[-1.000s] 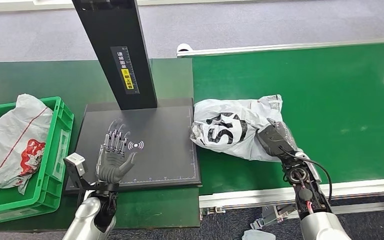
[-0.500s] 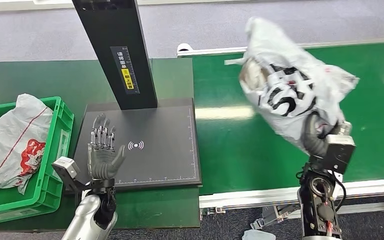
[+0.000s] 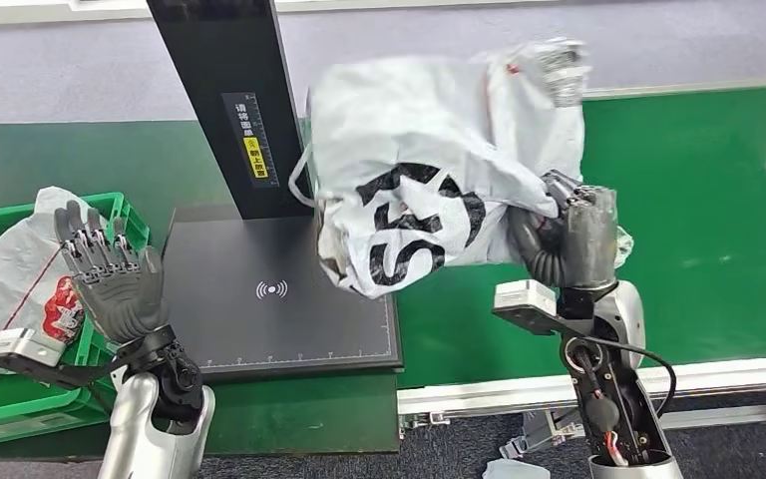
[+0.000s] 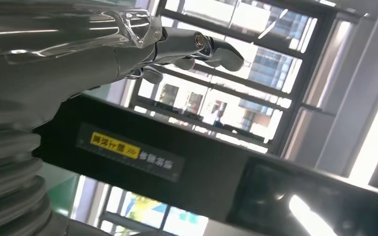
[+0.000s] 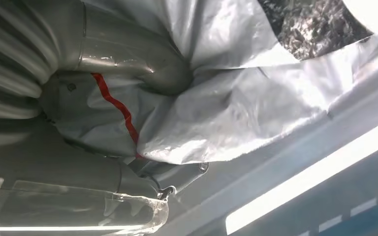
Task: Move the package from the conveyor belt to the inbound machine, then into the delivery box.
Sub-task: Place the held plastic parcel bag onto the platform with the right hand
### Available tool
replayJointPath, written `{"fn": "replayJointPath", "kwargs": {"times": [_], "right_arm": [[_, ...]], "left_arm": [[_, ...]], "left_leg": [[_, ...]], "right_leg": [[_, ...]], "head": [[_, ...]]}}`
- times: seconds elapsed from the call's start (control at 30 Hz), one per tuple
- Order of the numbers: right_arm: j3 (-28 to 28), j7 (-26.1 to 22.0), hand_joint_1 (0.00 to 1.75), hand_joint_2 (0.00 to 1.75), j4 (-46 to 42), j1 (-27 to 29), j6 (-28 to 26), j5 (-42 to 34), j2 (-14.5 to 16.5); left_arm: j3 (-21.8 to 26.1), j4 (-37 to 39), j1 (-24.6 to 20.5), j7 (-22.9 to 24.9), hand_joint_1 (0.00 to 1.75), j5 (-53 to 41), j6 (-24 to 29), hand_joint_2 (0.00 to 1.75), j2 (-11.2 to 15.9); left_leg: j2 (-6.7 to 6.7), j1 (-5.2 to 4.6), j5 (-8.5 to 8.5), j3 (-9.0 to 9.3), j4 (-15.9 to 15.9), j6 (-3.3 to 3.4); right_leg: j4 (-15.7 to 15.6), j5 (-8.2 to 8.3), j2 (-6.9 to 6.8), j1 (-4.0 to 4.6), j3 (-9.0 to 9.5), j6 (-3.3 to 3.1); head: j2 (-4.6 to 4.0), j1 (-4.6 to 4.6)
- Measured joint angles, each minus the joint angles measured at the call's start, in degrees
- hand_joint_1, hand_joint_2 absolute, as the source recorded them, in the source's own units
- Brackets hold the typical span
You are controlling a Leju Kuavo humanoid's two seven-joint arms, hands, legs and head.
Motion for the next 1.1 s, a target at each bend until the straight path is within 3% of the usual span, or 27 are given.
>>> {"fn": "replayJointPath", "kwargs": {"times": [0.23, 0.4, 0.53, 0.87, 1.1], "right_arm": [[4.5, 1.6, 1.75, 1.75, 6.7, -3.0, 3.5, 5.1, -1.2], [13.6, 8.0, 1.75, 1.75, 21.9, -10.3, 17.2, 17.3, -1.9], [20.4, 11.3, 1.75, 1.75, 34.3, -15.4, 24.3, 18.6, -1.8], [27.1, 11.1, 1.75, 1.75, 47.2, -20.1, 30.1, 16.6, 0.5], [30.0, 10.3, 1.75, 1.75, 51.4, -21.8, 28.8, 16.6, 5.0]], "left_arm": [[1.3, -1.4, 0.3, 0.0, 0.0, -0.7, 0.3, 1.75, -0.6], [2.0, -0.7, -0.2, 0.0, 0.0, 0.6, 0.3, 1.75, -0.8], [2.2, 0.2, -0.4, 0.0, 0.0, 1.3, 0.9, 1.75, -0.9], [1.9, 2.0, -0.4, 0.0, 0.0, 1.4, 1.6, 1.75, -1.0], [1.5, 2.1, -0.4, 0.0, 0.0, 1.1, 2.0, 1.75, -1.0]], "left_leg": [[0.03, -0.02, -0.03, -0.06, 0.0, -0.01], [0.05, 0.0, 0.01, 0.01, 0.0, -0.01], [-0.09, 0.01, 0.08, -0.01, 0.0, -0.01], [-0.02, 0.0, 0.04, -0.04, 0.0, -0.03], [0.26, 0.06, 0.02, 0.09, 0.0, -0.07]], "right_leg": [[0.0, -0.01, 0.01, -0.01, -0.02, 0.01], [0.0, 0.01, 0.02, 0.0, -0.01, 0.0], [0.0, 0.02, -0.11, 0.01, 0.02, -0.01], [0.0, 0.01, -0.05, 0.0, -0.03, 0.0], [0.0, 0.04, 0.25, 0.08, -0.04, -0.05]], "head": [[0.0, -0.01], [0.0, -0.01], [0.0, -0.02], [0.0, 0.0], [0.0, -0.01]]}}
